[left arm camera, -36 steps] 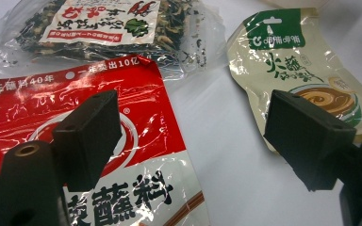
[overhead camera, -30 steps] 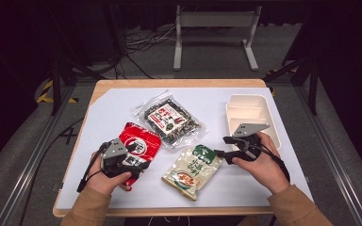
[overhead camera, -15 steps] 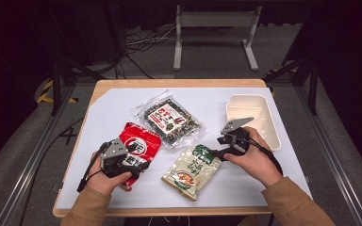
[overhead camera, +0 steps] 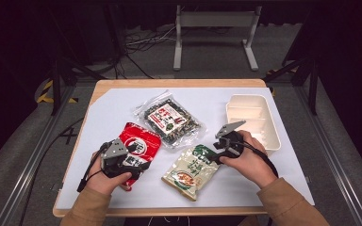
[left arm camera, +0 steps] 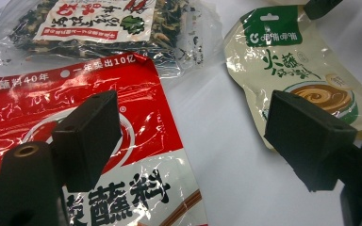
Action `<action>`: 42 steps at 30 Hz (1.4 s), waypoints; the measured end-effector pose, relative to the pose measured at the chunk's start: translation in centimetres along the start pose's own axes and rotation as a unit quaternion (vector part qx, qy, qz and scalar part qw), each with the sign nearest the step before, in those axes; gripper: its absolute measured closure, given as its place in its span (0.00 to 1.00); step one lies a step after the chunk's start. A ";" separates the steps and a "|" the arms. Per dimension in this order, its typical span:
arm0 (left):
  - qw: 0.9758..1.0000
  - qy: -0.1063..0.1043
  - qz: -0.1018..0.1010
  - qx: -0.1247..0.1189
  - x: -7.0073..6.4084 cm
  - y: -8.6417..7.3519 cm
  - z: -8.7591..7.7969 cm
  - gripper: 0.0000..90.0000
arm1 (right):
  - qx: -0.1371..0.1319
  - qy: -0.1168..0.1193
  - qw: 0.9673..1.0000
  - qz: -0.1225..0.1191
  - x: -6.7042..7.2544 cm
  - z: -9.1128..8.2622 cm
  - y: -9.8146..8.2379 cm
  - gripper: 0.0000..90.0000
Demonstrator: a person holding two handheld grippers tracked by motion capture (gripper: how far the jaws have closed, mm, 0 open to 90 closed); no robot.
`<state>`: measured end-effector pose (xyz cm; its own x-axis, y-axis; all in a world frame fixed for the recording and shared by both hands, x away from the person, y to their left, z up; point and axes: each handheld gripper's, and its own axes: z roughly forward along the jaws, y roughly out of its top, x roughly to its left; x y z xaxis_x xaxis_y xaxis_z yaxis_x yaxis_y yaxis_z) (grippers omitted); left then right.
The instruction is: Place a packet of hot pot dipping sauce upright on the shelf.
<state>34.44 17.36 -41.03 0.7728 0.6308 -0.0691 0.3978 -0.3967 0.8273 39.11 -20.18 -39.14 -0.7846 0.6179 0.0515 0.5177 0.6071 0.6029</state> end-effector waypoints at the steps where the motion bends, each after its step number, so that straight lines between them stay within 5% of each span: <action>1: 1.000 0.000 -0.001 0.001 0.0 0.0 0.0 0.22 | 0.004 0.000 1.000 0.002 0.0 0.2 -0.1 0.46; 24: 1.000 0.002 -0.004 0.003 0.3 -0.1 0.0 0.21 | 0.055 0.013 0.998 -0.004 0.7 2.6 -0.7 0.42; 42: 1.000 0.002 -0.003 0.007 0.4 -0.1 0.2 0.21 | 0.025 0.060 0.998 -0.004 1.8 0.8 -0.2 0.58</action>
<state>34.78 17.49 -41.24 0.7681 0.6363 -0.0721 0.4093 -0.4013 0.8194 37.91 -18.79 -39.81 -0.8226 0.5502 0.1435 0.5250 0.6379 0.5634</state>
